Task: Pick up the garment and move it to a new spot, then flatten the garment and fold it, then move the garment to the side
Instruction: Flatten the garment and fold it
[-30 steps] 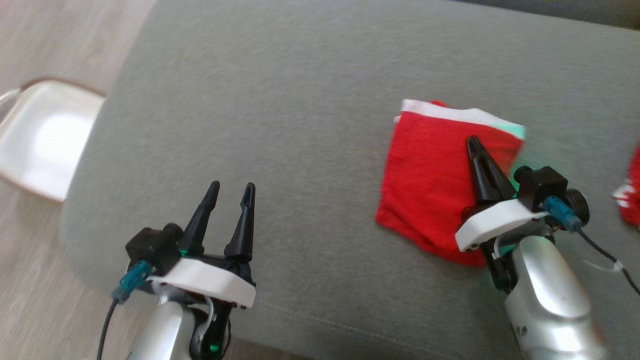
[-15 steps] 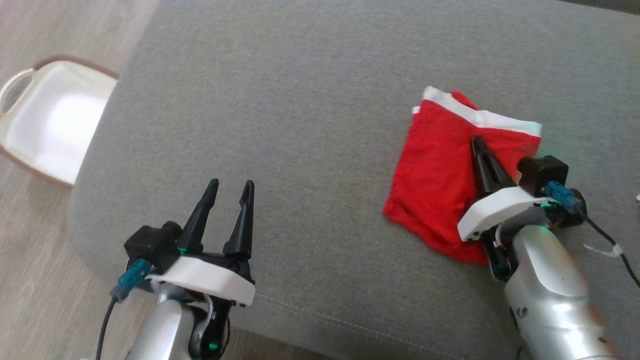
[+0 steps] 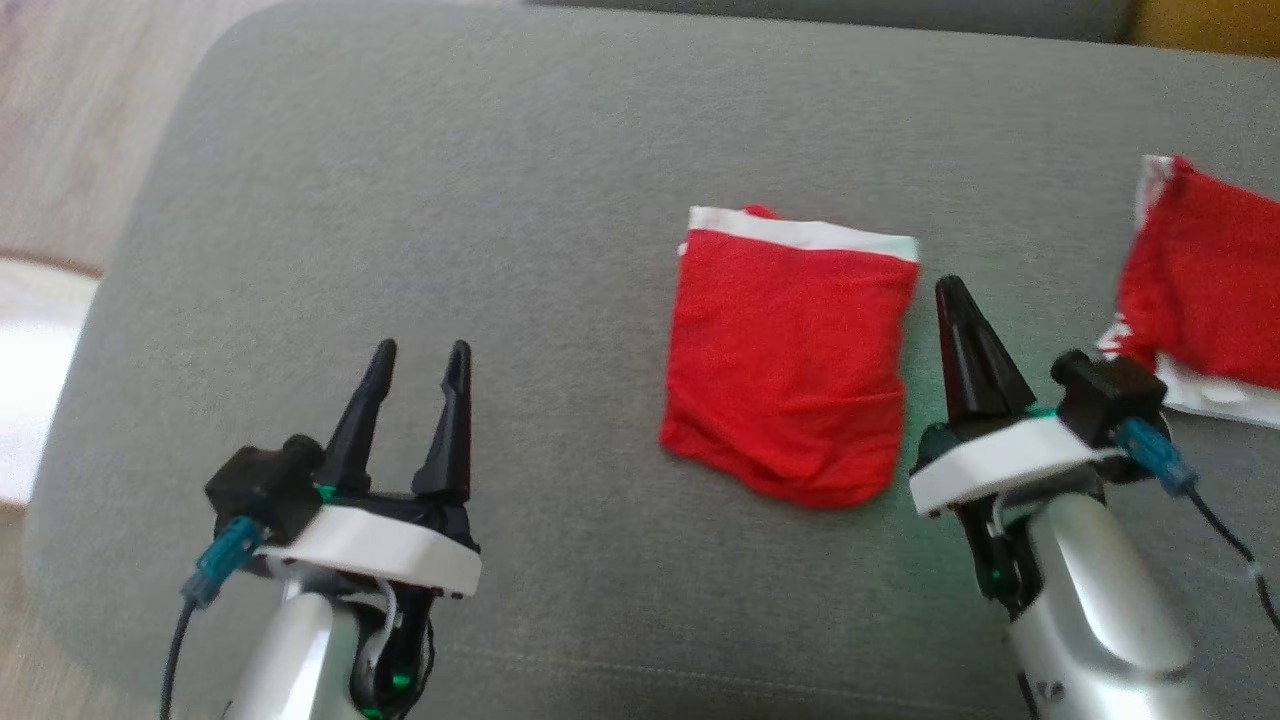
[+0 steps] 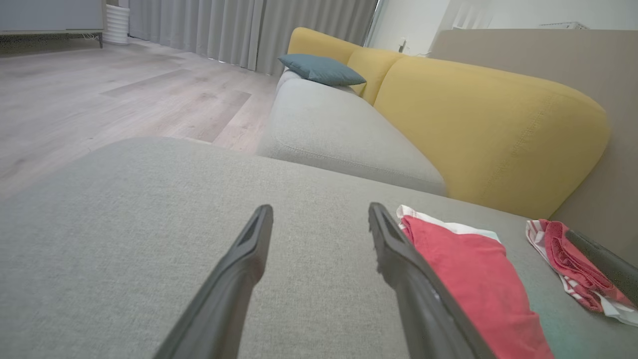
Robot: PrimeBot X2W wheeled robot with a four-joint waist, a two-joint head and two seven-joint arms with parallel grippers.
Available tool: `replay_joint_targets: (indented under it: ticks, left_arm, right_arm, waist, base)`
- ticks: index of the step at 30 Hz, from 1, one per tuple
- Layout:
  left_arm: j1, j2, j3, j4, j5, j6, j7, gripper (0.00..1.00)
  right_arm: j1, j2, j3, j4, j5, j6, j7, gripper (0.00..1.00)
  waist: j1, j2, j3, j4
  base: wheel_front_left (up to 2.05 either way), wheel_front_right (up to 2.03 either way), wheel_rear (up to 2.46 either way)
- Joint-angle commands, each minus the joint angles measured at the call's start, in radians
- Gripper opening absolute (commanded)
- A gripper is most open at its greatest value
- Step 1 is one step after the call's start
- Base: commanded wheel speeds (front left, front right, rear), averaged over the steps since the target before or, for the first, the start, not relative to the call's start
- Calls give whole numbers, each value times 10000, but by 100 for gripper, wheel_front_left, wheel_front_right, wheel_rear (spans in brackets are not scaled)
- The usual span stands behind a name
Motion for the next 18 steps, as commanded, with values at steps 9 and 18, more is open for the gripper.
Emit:
replay_joint_targets:
  ticks: [9, 18]
  left_arm:
    - [157, 83, 662, -535, 230, 56, -122, 100]
    - [492, 83, 815, -587, 487, 76, -122, 100]
  right_arm:
    - [1046, 80, -67, -1645, -273, 39, -63, 0]
    - [1876, 80, -148, -1986, -249, 39, -63, 100]
  waist:
    - [0, 0, -724, -1430]
    - [0, 0, -1133, -1943]
  base:
    - [0, 0, 0]
    - [0, 0, 0]
